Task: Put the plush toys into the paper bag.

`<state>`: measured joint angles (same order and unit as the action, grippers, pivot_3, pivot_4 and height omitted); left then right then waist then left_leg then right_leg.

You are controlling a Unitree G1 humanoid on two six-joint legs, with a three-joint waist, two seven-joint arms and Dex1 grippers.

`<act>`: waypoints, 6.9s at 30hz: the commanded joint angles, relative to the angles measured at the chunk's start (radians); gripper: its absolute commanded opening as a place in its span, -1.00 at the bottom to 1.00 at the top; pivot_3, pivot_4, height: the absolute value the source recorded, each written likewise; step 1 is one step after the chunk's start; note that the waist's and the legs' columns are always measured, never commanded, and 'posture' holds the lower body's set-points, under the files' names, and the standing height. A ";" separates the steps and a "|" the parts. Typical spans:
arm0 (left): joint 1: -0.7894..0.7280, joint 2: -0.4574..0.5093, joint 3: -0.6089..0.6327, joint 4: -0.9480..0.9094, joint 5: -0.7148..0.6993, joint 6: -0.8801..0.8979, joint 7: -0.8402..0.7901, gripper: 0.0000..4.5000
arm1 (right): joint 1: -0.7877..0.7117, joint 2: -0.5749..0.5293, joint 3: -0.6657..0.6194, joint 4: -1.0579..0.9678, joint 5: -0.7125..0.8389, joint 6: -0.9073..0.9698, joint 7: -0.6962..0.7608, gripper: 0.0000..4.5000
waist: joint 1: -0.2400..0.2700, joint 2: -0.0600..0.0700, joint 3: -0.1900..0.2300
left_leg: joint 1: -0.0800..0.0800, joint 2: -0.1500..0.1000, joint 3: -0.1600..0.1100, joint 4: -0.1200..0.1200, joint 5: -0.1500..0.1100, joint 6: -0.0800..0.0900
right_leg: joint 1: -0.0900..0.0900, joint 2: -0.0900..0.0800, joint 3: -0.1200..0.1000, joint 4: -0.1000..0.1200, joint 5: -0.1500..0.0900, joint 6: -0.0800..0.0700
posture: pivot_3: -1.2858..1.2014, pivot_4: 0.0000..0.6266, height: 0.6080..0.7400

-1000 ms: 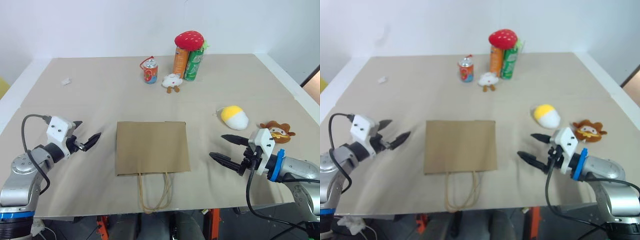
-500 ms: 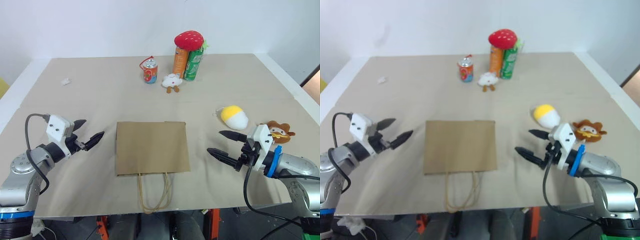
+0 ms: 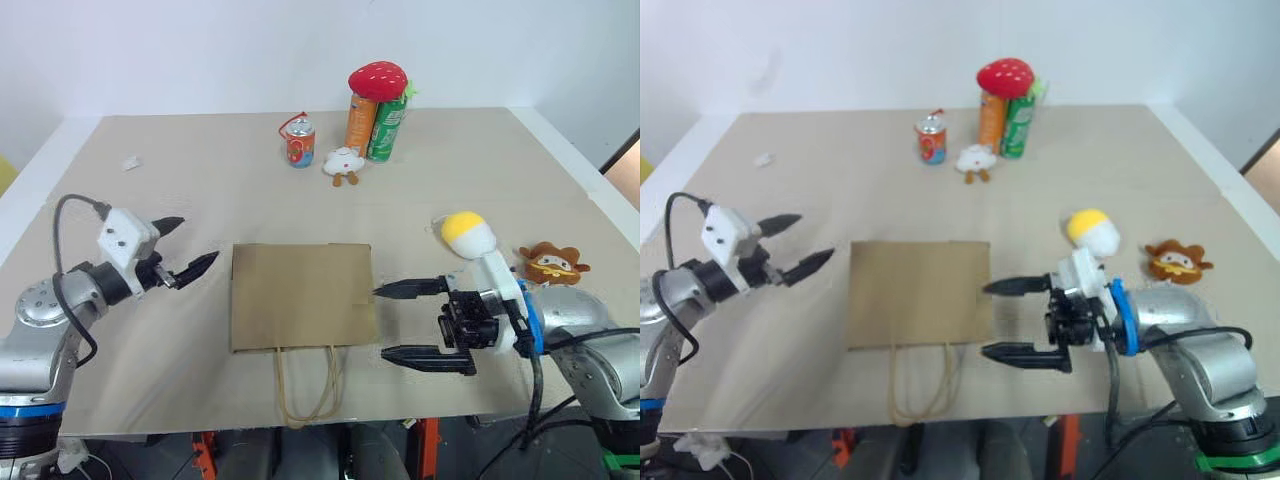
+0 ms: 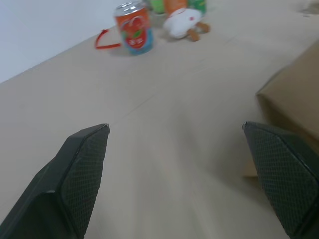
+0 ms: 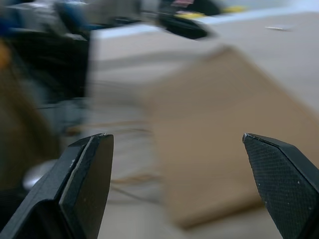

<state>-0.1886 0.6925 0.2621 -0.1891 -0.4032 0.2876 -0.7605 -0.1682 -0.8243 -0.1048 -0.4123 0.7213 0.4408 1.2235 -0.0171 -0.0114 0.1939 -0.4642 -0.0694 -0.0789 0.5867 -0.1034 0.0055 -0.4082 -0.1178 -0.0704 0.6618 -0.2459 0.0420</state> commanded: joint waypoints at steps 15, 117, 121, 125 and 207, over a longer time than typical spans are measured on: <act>-0.016 0.187 -0.375 -0.195 0.174 -0.358 -0.451 0.96 | -0.113 -0.005 0.093 0.016 0.002 0.033 0.087 1.00 | 0.001 -0.001 0.000 | -0.001 0.001 0.006 0.000 -0.004 0.003 | 0.000 0.001 0.003 -0.009 0.002 0.001 | 0.03 -0.52 1.00; -0.520 -0.259 -0.356 -0.071 0.195 -0.335 0.004 -1.00 | -0.280 0.486 0.342 0.417 -0.644 -0.079 -0.584 -0.99 | 0.000 -0.001 0.000 | 0.005 0.026 0.023 0.013 -0.001 0.004 | 0.001 0.032 0.016 -0.012 0.026 -0.003 | 0.03 -0.52 1.00; -0.514 -0.259 -0.356 -0.074 0.216 -0.370 0.010 -1.00 | -0.285 0.486 0.339 0.420 -0.641 -0.077 -0.584 -0.99 | 0.000 -0.001 0.000 | 0.005 0.027 0.024 0.013 -0.001 0.004 | 0.001 0.032 0.017 -0.012 0.026 -0.003 | 0.03 -0.52 1.00; -0.509 -0.256 -0.363 -0.075 0.213 -0.353 0.005 -1.00 | -0.286 0.488 0.338 0.421 -0.640 -0.077 -0.584 -0.99 | 0.000 -0.001 0.000 | 0.005 0.027 0.024 0.013 -0.001 0.004 | 0.001 0.033 0.016 -0.012 0.026 -0.004 | 0.03 -0.52 1.00; -0.376 -0.377 -0.362 -0.109 0.135 -0.081 0.160 -1.00 | -0.606 0.200 0.265 0.275 -0.277 0.313 -0.355 -0.96 | 0.004 -0.003 0.001 | 0.000 0.029 0.035 0.014 -0.004 0.006 | -0.002 0.024 0.014 -0.017 0.026 -0.002 | 0.03 -0.52 1.00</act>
<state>-0.5508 0.3230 -0.1029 -0.2450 -0.2625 0.2048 -0.6118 -0.7397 -0.6478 0.1248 -0.1728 0.5206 0.8255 0.9081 -0.0127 -0.0142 0.1948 -0.4639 -0.0409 -0.0434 0.6006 -0.1078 0.0114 -0.4100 -0.0940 -0.0558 0.6443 -0.2200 0.0402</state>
